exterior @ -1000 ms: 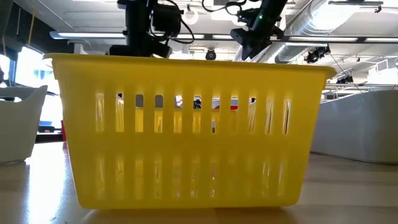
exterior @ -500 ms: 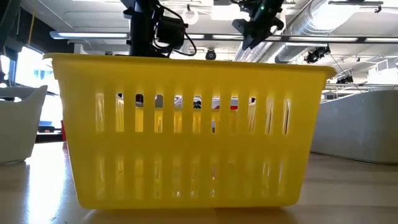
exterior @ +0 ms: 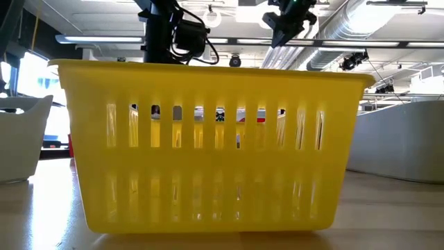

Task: Stack baskets on shelf by color
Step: Put the top left gray bin on the shelf, then put the bottom right yellow bin on the shelf

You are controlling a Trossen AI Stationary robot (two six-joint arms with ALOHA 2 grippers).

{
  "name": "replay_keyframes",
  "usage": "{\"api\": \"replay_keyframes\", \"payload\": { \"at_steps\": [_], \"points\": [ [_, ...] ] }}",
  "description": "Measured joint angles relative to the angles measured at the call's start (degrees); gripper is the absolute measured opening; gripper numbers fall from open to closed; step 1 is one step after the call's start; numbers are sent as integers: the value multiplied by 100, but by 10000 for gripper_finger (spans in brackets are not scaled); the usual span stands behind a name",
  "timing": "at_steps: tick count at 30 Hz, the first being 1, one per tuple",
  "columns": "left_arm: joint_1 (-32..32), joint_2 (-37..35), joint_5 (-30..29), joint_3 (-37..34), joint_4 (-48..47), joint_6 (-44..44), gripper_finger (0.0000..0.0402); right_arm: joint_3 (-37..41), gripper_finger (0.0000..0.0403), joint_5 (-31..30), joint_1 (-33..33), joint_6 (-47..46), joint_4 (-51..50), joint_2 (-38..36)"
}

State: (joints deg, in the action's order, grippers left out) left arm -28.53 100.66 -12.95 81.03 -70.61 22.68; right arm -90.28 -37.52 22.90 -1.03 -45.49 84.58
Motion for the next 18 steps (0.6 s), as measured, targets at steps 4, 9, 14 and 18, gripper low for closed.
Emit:
{"api": "replay_keyframes", "payload": {
  "at_steps": [4, 9, 14, 18],
  "points": [
    [1, -12, -7, 1, 0, 0, 54, 0, 138, 93, 0, -1, -62, 0],
    [7, -17, -7, 275, -104, -108, 87, 0, 138, 219, -4, -3, -149, 0],
    [7, -20, 148, 752, -440, -131, 117, 0, 138, 892, -26, -169, -261, 0],
    [11, -26, 249, 1135, -786, -149, 130, 0, 138, 1709, -147, -374, -388, 0]
  ]
}}
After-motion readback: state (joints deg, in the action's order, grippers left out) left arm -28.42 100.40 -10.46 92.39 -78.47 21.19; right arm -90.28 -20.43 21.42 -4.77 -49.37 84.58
